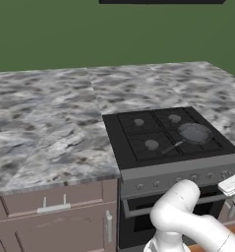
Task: Turn on the front right burner of the stove.
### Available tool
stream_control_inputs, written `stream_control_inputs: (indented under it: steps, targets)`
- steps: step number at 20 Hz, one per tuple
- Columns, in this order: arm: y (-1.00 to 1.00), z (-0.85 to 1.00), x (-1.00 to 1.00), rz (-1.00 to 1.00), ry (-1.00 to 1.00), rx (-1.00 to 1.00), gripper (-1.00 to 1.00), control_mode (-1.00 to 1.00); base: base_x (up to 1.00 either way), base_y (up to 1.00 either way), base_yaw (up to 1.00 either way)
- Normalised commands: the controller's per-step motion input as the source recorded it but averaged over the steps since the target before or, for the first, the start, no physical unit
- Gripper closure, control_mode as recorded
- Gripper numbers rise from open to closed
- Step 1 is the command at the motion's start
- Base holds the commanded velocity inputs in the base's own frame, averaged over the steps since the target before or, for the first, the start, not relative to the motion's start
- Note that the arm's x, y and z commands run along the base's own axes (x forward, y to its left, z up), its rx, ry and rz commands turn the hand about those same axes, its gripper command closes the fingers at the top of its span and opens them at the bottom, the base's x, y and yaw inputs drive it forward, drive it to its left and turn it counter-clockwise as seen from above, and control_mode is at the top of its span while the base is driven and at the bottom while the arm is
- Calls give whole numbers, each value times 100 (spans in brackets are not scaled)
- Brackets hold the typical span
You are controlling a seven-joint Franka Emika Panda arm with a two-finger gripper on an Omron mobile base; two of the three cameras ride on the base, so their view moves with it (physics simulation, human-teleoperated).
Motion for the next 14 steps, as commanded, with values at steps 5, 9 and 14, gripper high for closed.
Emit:
stream_control_inputs:
  steps: [5, 9, 14]
  targets:
    - [0, -21, 24, 8, 0, -47, 100, -100, 0, 0, 0]
    - [1, -28, 31, 10, 0, -44, 100, -100, 0, 0, 0]
    - [1, -35, 34, 13, -1, -38, 100, -100, 0, 0, 0]
